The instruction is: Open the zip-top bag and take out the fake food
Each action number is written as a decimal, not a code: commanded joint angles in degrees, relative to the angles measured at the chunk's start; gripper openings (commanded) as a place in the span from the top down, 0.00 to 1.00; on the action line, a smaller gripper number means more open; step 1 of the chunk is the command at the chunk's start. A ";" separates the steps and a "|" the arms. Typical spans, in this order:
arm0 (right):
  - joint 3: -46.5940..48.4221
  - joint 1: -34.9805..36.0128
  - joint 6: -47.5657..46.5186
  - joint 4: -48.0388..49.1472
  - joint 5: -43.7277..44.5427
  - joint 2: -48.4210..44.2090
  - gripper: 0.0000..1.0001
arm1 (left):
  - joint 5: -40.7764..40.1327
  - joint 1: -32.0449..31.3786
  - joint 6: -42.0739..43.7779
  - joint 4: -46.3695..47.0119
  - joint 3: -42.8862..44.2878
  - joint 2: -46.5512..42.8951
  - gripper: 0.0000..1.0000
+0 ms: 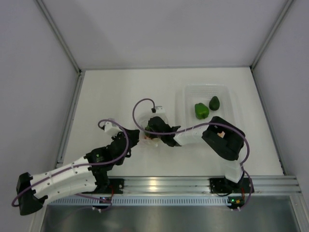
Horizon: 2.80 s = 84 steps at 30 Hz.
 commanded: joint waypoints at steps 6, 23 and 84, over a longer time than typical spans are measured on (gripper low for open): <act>-4.92 -0.47 -3.59 2.88 3.06 -10.75 1.00 | -2.43 0.04 -0.84 1.12 -0.74 -1.88 1.00; -8.00 0.05 -11.41 -0.29 0.60 -22.97 1.00 | -4.01 0.04 -0.23 0.94 -0.39 -2.50 1.00; -8.88 -2.93 -6.16 10.25 -24.87 -48.73 1.00 | -2.25 0.04 14.89 -5.12 12.18 6.81 1.00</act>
